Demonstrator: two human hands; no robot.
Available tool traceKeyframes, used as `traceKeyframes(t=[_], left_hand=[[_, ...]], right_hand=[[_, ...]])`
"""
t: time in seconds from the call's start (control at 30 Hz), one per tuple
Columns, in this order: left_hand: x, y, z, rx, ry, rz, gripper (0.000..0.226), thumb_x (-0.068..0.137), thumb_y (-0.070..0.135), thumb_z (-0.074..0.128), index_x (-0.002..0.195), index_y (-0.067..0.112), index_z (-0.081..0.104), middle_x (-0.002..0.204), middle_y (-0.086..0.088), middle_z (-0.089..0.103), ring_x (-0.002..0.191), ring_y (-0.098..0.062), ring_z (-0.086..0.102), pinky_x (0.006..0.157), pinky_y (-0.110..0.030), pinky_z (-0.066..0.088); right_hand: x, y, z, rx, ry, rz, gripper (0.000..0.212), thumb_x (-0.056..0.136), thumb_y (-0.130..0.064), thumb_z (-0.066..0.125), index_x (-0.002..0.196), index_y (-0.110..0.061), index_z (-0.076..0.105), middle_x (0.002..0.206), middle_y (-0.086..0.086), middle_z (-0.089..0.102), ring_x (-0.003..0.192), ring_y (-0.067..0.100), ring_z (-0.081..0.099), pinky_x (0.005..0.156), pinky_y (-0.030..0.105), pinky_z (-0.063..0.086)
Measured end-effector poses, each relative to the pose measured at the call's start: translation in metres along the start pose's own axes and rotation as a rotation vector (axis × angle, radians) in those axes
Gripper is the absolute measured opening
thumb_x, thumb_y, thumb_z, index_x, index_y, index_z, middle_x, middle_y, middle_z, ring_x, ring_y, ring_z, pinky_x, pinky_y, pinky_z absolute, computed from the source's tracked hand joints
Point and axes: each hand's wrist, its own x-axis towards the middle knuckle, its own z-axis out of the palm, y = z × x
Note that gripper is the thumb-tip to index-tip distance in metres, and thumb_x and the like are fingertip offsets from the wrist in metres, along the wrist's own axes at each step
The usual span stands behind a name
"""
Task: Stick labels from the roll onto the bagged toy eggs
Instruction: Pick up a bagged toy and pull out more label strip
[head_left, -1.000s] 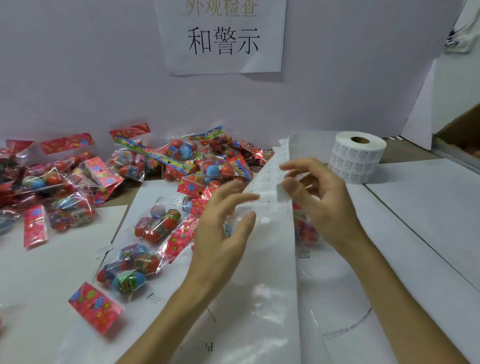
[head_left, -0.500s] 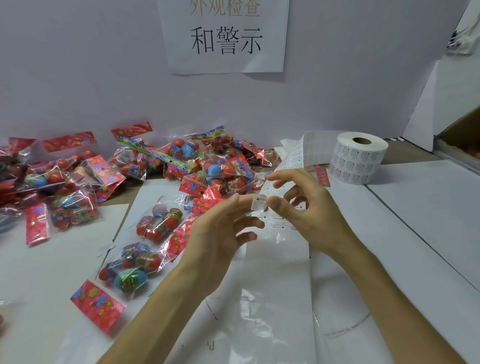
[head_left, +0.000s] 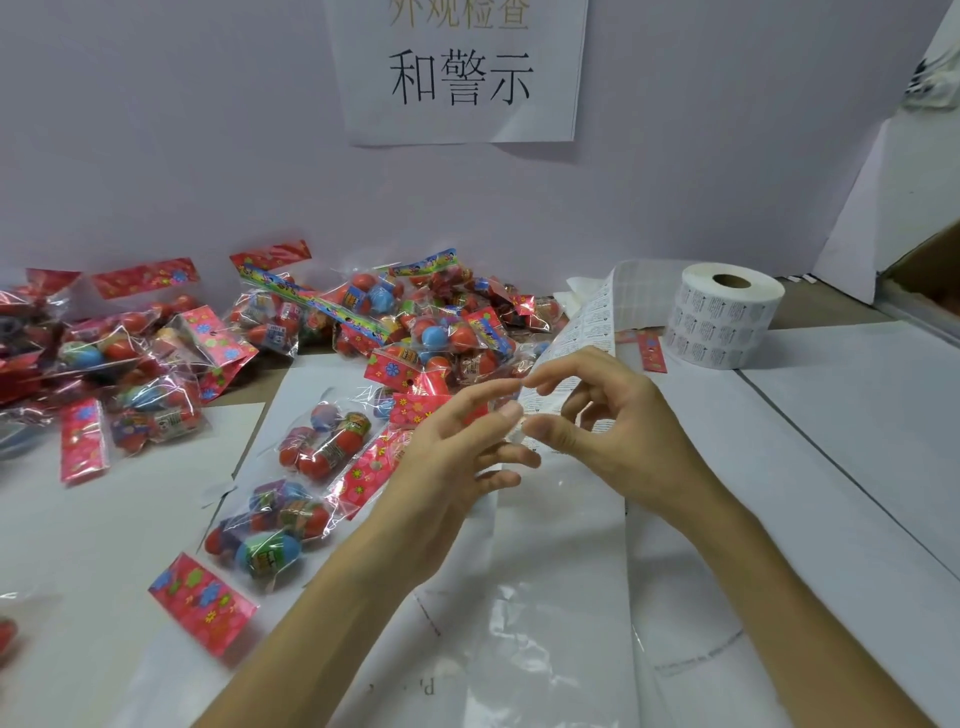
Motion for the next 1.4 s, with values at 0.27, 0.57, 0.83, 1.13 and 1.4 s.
traceKeyframes(t=[0.27,0.57,0.83,1.13,1.4], left_hand=[[0.003,0.005,-0.008,-0.153,0.209,0.039,0.054,0.069,0.021,0.085,0.121,0.028,0.071,0.106,0.0,0.077,0.093,-0.012,0.073,0.087,-0.033,0.047],[-0.001,0.007,-0.002,-0.014,0.11,0.139,0.042,0.088,0.026,0.074,0.129,0.034,0.069,0.125,0.0,0.074,0.113,-0.021,0.072,0.098,-0.04,0.052],[0.002,0.003,-0.001,0.219,0.256,0.285,0.03,0.089,0.032,0.075,0.119,0.033,0.071,0.115,0.014,0.076,0.107,-0.006,0.071,0.083,-0.023,0.059],[0.002,0.002,-0.001,0.258,0.257,0.317,0.01,0.075,0.036,0.077,0.082,0.029,0.081,0.087,0.002,0.078,0.088,-0.012,0.073,0.076,-0.016,0.056],[0.0,0.007,-0.001,0.152,0.302,0.232,0.006,0.072,0.038,0.076,0.074,0.036,0.082,0.085,0.005,0.079,0.082,-0.007,0.073,0.066,-0.011,0.052]], right_hand=[[0.002,0.002,-0.003,0.029,0.069,0.06,0.022,0.092,-0.048,0.06,0.098,-0.03,0.073,0.099,-0.02,0.067,0.069,0.009,0.06,0.064,0.016,0.047],[0.0,-0.005,0.016,0.207,0.099,0.04,0.015,0.089,-0.028,0.073,0.083,-0.041,0.072,0.081,-0.016,0.07,0.062,0.007,0.061,0.061,0.018,0.049],[-0.005,-0.009,0.025,0.012,0.144,-0.051,0.014,0.095,-0.023,0.068,0.081,-0.027,0.066,0.074,-0.014,0.065,0.063,0.017,0.059,0.06,0.035,0.052],[-0.004,-0.003,0.023,-0.143,0.183,-0.147,0.012,0.093,-0.014,0.071,0.096,-0.025,0.07,0.09,-0.016,0.062,0.075,0.006,0.061,0.062,0.01,0.043],[-0.005,-0.009,0.033,0.09,0.234,0.088,0.012,0.092,-0.023,0.074,0.103,-0.025,0.07,0.097,-0.012,0.069,0.072,0.012,0.065,0.065,0.025,0.053]])
